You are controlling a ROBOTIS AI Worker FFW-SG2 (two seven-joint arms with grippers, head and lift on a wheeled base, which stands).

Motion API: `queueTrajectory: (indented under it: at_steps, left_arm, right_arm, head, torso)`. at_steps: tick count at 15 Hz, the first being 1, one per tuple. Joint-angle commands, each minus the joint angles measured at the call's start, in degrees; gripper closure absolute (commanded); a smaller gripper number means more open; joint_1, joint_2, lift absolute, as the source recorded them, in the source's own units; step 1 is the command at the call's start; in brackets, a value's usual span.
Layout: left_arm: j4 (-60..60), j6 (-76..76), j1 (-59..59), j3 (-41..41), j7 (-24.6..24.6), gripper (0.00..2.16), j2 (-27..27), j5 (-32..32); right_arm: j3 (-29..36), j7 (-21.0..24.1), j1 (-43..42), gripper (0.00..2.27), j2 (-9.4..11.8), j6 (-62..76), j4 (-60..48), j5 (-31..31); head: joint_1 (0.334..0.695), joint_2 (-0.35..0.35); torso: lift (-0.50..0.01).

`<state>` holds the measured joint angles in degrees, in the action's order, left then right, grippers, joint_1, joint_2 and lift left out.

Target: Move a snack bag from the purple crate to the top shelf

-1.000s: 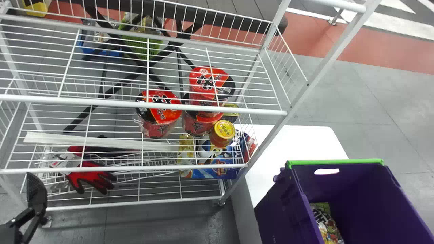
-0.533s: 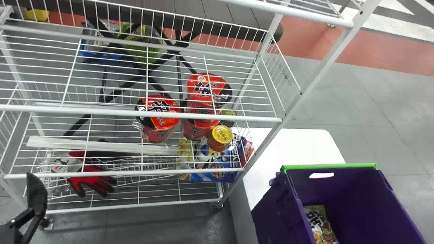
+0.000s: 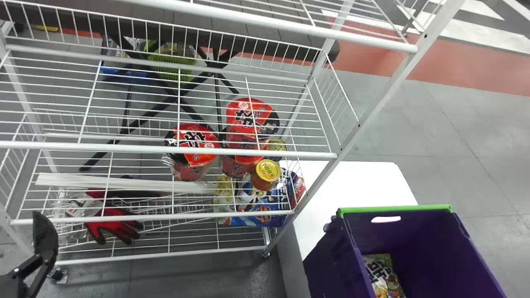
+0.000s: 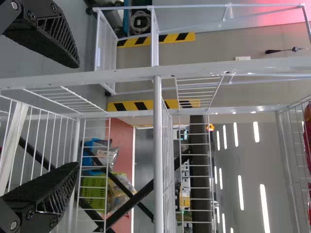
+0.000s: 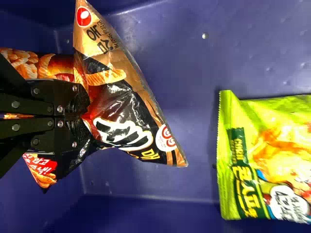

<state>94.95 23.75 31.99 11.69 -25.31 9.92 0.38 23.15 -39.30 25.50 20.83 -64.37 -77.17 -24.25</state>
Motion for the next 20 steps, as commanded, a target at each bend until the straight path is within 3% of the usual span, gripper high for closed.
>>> queueTrajectory:
  at_steps: [1, 20]
  left_arm:
    - [-0.1, 0.0, 0.0, 0.0, 0.0, 0.1, -0.1, 0.1]
    - [-0.3, 0.0, -0.2, -0.1, 0.1, 0.1, -0.1, 0.1]
  right_arm:
    - [0.0, 0.1, 0.1, 2.02, 0.0, 0.1, 0.0, 0.0]
    - [0.0, 0.5, 0.1, 2.02, -0.1, 1.0, 0.5, 0.0]
  head:
    - [0.695, -0.35]
    - [0.695, -0.35]
  torso:
    - [-0.364]
    - [-0.288]
